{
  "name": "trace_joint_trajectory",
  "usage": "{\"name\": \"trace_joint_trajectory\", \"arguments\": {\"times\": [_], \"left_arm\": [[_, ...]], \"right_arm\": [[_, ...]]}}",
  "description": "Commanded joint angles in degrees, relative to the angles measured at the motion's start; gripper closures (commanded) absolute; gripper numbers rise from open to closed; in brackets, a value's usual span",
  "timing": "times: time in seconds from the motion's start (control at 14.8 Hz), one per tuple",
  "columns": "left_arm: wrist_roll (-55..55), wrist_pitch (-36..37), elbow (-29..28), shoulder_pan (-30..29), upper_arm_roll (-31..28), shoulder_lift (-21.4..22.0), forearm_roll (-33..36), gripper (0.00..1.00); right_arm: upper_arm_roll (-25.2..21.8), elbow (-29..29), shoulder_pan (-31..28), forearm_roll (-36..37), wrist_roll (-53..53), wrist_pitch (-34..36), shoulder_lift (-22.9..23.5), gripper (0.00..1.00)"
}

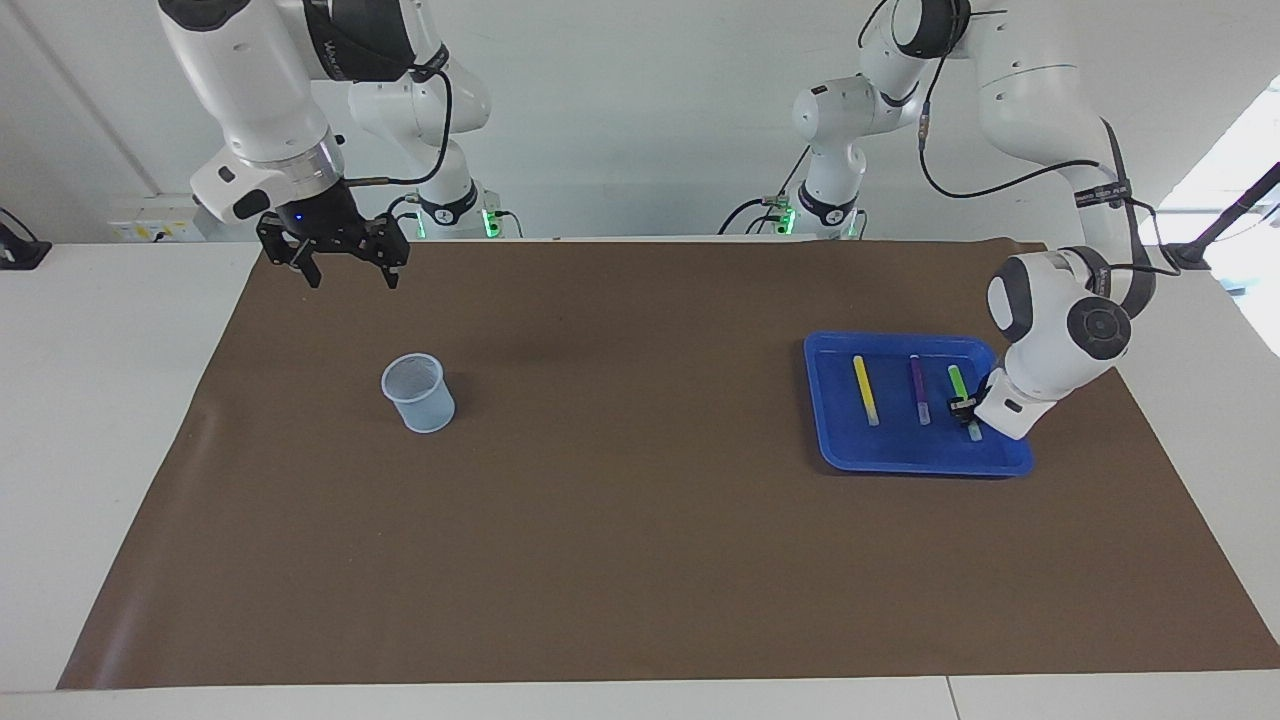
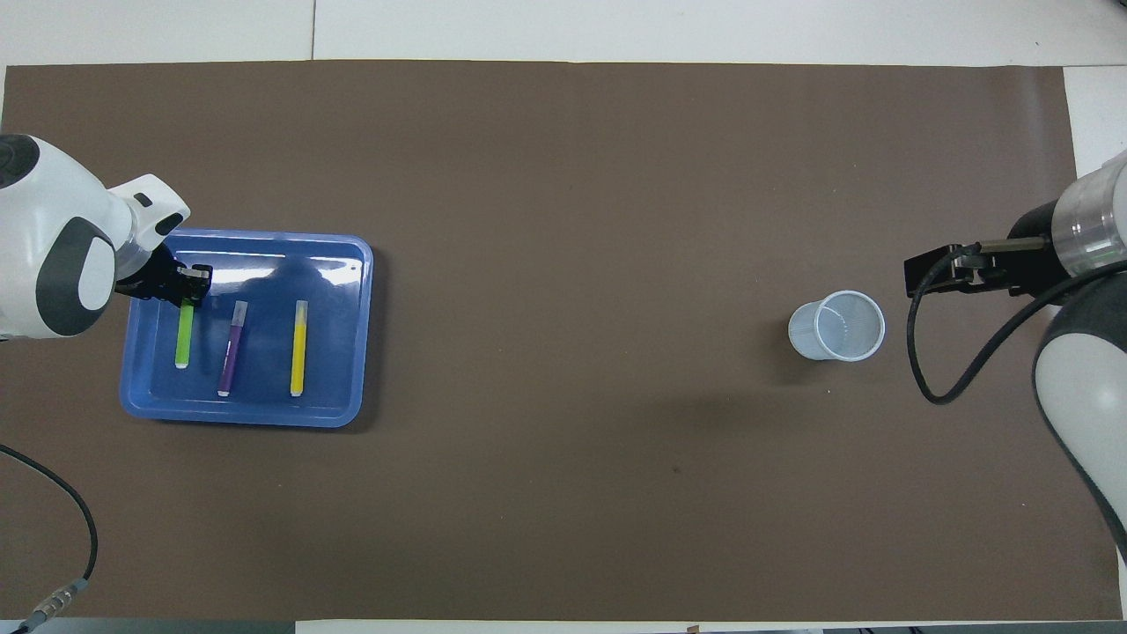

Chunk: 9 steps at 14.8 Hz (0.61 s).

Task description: Right arm passes pens to left for tray arrangement

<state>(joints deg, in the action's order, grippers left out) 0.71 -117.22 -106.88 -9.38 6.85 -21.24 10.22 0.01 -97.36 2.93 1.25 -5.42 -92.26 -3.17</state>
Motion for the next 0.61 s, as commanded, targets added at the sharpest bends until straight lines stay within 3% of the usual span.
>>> {"name": "trace_joint_trajectory", "arguments": {"times": [0.0, 0.54], "left_arm": [[-0.62, -1.44, -1.31, -0.28, -0.17, 0.68, 0.85, 0.0], [-0.71, 2.41, 0.44, -0.37, 0.09, 1.55, 0.68, 0.0]], "right_arm": [[-0.98, 1.03, 0.76, -0.98, 0.5, 1.03, 0.36, 0.0], [-0.98, 0.24, 0.68, -2.48, -0.81, 1.12, 0.27, 0.0]]}}
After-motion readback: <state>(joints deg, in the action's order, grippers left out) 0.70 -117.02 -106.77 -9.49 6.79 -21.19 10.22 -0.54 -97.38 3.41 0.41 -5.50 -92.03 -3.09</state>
